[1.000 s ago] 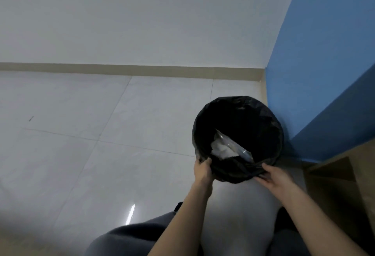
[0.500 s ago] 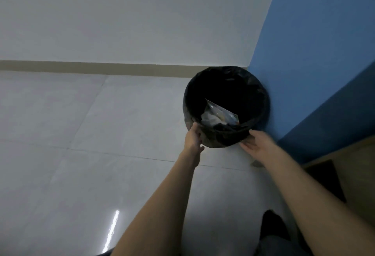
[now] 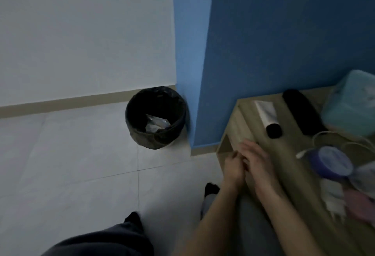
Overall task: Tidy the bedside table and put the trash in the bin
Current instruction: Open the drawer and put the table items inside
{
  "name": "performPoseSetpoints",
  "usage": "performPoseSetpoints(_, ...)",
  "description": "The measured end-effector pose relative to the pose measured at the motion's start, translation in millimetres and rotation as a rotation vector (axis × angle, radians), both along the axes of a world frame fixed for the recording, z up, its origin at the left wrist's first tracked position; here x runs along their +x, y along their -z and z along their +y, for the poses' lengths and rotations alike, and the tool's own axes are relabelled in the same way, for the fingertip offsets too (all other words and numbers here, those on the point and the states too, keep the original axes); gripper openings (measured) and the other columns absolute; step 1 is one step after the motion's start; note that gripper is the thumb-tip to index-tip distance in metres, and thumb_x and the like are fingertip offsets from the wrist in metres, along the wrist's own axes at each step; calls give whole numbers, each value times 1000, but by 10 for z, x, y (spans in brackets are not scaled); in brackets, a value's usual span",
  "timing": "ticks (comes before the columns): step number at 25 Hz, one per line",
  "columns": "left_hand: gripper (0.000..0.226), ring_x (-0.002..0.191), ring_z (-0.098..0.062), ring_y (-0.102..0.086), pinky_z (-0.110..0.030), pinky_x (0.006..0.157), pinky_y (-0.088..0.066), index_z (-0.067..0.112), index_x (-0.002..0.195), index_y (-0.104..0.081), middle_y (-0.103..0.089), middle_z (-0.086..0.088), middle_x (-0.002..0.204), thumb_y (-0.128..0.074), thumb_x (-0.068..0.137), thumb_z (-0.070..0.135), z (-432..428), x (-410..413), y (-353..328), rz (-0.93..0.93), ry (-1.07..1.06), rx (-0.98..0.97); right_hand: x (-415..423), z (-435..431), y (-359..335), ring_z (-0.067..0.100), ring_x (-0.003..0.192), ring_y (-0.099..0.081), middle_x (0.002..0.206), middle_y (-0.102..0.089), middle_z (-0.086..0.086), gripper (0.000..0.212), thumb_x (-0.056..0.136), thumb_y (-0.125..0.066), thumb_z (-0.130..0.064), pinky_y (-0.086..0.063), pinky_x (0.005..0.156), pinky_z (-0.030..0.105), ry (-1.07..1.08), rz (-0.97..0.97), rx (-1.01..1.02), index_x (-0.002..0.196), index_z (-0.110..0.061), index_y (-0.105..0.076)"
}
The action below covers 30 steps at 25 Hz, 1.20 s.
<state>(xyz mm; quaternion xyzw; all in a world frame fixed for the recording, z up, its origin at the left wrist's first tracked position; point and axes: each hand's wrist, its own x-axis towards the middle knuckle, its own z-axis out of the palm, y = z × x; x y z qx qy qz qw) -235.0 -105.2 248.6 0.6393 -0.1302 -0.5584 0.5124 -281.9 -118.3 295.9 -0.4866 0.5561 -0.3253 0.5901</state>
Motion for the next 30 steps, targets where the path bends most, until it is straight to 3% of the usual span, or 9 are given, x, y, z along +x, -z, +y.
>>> performPoseSetpoints(3,43,113,-20,-50,-35,107,-37,6,114,-60,-56,-8,123,-39,94,37,-29,-368,-177,131,74,-8,-787,260,-254,16,111,-49,118,-56,2,36,89,-51,-2,-38,92,25,-104,418,-371,124,-9,-55)
performPoseSetpoints(6,41,117,-25,-49,-34,108,-36,2,126,-50,-51,-11,132,-25,102,22,76,-719,-253,34,120,90,-1319,319,-98,31,121,-50,127,-58,16,38,87,-52,-8,-35,102,41,-333,707,-567,125,-4,-54)
performPoseSetpoints(9,35,116,-25,-49,-29,101,-36,7,123,-48,-49,-18,136,-26,102,23,161,-1021,-209,19,102,149,-1525,245,92,41,112,-58,119,-63,25,52,79,-37,-26,-44,94,52,-458,824,-579,114,5,-61)
performPoseSetpoints(13,37,117,-25,-48,-25,97,-35,0,128,-46,-48,-19,135,-27,102,18,99,-1110,38,-37,20,154,-1591,118,310,28,130,-43,139,-50,12,58,79,-33,-28,-30,110,37,-533,868,-762,130,-5,-51)
performPoseSetpoints(17,15,92,-22,-50,-41,85,-45,18,80,-48,-55,-13,104,-42,94,22,-55,-1108,240,-66,12,211,-1623,65,403,18,138,-31,147,-40,5,59,83,-31,-31,-24,113,38,-504,850,-808,138,-12,-41)
performPoseSetpoints(19,15,94,-33,-57,-54,93,-45,14,85,-48,-58,-25,103,-49,79,28,-120,-1096,390,-42,1,236,-1635,31,421,19,137,-33,146,-42,6,58,82,-32,-30,-25,112,39,-489,833,-811,137,-11,-43)
performPoseSetpoints(23,44,105,-36,-59,-49,98,-48,4,113,-51,-57,-26,123,-53,75,26,-175,-1106,564,-9,43,256,-1663,19,461,22,134,-37,143,-47,8,57,82,-35,-30,-28,111,43,-481,820,-829,134,-10,-46)
performPoseSetpoints(27,45,113,-41,-56,-54,97,-47,13,98,-47,-57,-25,122,-54,59,33,-156,-1078,677,23,28,235,-1665,6,450,24,134,-37,142,-47,10,56,84,-33,-32,-27,110,40,-488,787,-839,133,-8,-47)
performPoseSetpoints(30,37,113,-40,-55,-51,95,-48,13,105,-42,-55,-23,122,-56,73,22,78,-920,269,-24,30,176,-1654,40,408,27,134,-39,142,-47,13,57,86,-31,-33,-35,107,50,-492,788,-831,133,-6,-47)
